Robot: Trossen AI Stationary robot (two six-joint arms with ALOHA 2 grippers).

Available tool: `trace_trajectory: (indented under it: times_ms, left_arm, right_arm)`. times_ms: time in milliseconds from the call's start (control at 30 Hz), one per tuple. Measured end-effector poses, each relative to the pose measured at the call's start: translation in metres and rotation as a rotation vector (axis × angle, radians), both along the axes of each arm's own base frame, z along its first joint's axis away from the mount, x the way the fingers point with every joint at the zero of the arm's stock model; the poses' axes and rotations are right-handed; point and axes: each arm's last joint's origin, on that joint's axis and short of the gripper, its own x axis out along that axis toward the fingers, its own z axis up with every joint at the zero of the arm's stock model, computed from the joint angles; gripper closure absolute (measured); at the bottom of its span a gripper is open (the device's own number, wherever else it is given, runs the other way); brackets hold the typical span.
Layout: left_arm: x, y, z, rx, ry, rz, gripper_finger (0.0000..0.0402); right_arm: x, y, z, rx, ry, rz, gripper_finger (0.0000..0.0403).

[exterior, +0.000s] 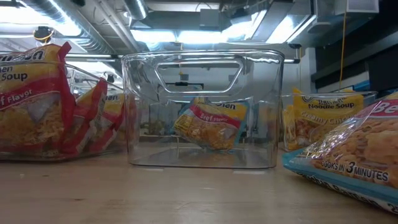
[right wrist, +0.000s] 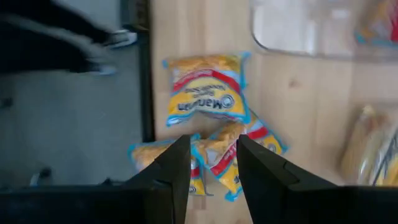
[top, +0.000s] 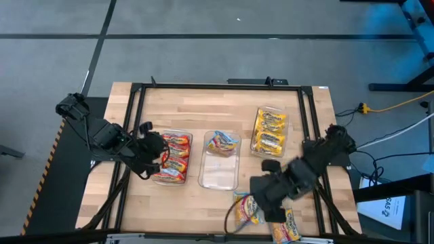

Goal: Sort Maruchan noodles
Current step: Put the blue noodle pack into the middle transparent bin

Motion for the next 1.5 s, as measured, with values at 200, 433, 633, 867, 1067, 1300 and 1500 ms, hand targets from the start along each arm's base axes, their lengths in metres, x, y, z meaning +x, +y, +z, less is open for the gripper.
trace_trajectory:
  times_ms: [200, 433, 633, 867, 1067, 1300, 1500]
  left_arm:
    - [0.012, -0.009, 0.007, -0.095, -0.132, -0.002, 0.0348]
    - [0.023, -0.017, 0.006, -0.156, -0.174, -0.019, 0.0348]
    - [0.033, -0.024, -0.004, -0.129, -0.129, -0.02, 0.0348]
    - [0.049, -0.036, -0.023, -0.092, -0.049, -0.027, 0.0348]
    - [0.059, -0.044, -0.037, -0.077, 0.013, -0.037, 0.0348]
    - [0.059, -0.043, -0.037, -0.078, 0.016, -0.037, 0.0348]
    - [0.058, -0.043, -0.036, -0.081, 0.017, -0.038, 0.0348]
  right_arm:
    - [-0.017, 0.03, -0.041, -0.159, 0.044, -0.306, 0.0276]
    - [-0.028, 0.058, -0.103, -0.076, 0.13, -0.7, 0.0276]
    - [-0.017, 0.074, -0.145, 0.109, 0.001, -0.852, 0.0276]
    - [-0.023, 0.068, -0.177, 0.102, 0.03, -0.968, 0.0276]
    - [-0.023, 0.068, -0.189, 0.137, 0.013, -1.003, 0.0276]
    - [-0.021, 0.068, -0.195, 0.173, -0.017, -1.018, 0.0276]
    - [-0.024, 0.065, -0.204, 0.169, -0.012, -1.078, 0.0276]
